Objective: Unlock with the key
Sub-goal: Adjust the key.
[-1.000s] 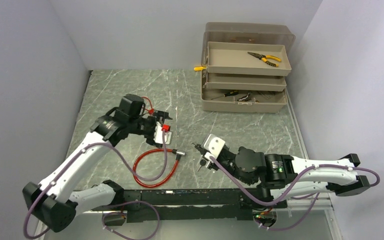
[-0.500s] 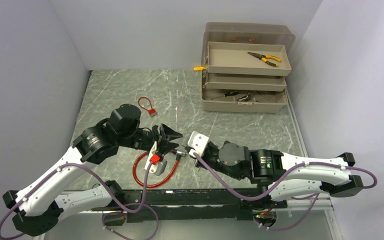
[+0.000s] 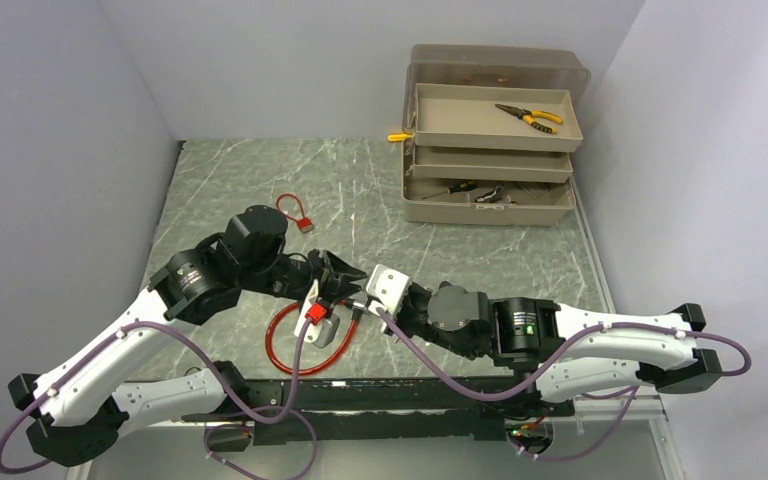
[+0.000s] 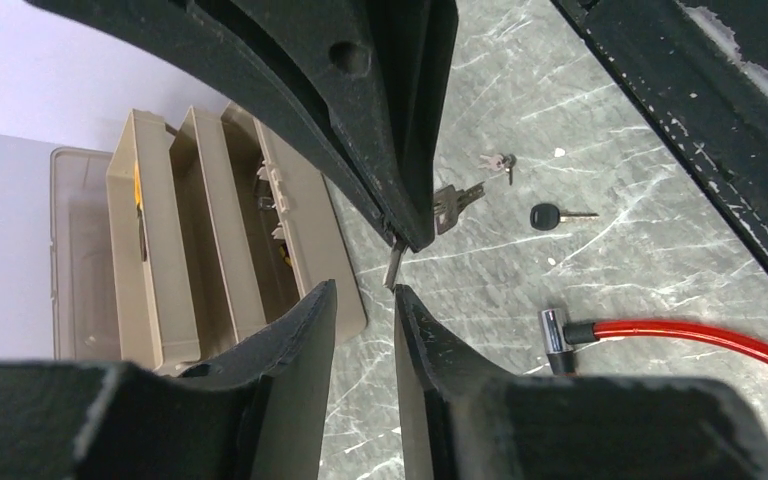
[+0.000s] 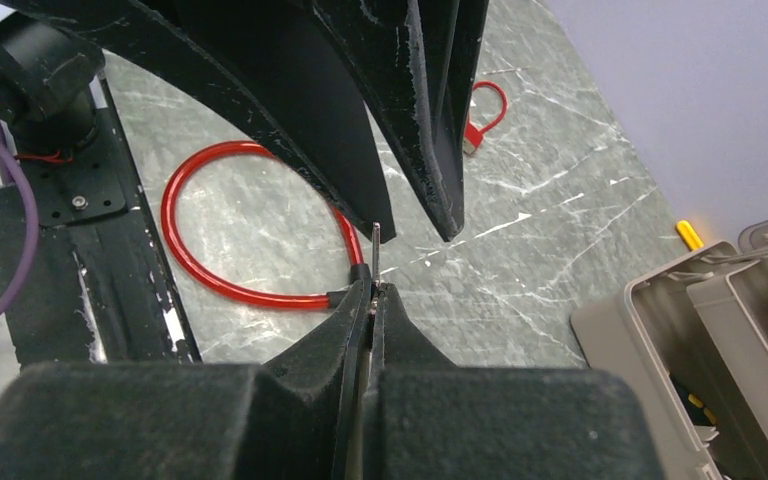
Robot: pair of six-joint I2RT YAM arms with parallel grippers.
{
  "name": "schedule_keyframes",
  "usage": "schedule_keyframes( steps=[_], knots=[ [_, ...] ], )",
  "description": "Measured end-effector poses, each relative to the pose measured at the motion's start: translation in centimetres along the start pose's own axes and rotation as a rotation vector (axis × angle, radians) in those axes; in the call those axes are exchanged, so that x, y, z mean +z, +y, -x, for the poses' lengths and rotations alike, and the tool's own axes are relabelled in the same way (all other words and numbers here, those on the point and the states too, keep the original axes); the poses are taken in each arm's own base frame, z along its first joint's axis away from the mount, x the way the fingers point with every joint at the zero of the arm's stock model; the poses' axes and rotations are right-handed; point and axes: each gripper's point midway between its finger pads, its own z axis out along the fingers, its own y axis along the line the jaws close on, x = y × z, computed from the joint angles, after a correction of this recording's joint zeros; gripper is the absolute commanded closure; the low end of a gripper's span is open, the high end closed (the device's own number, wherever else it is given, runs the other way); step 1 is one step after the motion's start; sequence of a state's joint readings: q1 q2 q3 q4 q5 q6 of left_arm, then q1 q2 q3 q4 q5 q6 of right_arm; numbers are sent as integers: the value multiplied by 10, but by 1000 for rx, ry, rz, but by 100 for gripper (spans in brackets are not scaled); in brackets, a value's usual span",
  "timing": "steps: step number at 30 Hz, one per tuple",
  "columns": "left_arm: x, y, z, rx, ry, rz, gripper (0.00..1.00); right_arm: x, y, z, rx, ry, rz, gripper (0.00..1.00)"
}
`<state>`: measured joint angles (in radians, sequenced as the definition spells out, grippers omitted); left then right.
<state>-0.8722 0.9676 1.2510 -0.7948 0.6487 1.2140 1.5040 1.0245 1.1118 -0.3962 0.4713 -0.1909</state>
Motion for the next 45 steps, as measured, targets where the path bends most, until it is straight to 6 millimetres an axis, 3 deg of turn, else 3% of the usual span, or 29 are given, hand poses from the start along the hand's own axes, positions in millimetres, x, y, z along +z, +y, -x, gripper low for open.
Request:
schedule_keyframes(
  steps=[7, 20, 26, 34, 37, 42, 45],
  knots=[
    [2, -10, 6, -8, -13, -38, 65, 2, -3, -2, -19, 11, -20, 100],
    [2, -9, 6, -3, -1, -35, 79, 6, -1, -5, -36, 24, -23, 100],
    [3, -13, 6, -6, 2, -49, 100, 9, -2, -6, -46, 31, -28, 100],
    [3, -13, 4, 13, 10, -51, 100, 9, -3, -6, -57, 32, -31, 100],
    [3, -14, 4, 38, 13, -57, 100, 9, -2, -7, -57, 34, -28, 81],
    [1, -15, -4, 130, 54, -73, 100, 7, -6, 2, 1, 10, -12, 68],
    [-3, -17, -9, 219, 80, -73, 100, -1, -26, 8, 89, -29, -16, 62]
  ],
)
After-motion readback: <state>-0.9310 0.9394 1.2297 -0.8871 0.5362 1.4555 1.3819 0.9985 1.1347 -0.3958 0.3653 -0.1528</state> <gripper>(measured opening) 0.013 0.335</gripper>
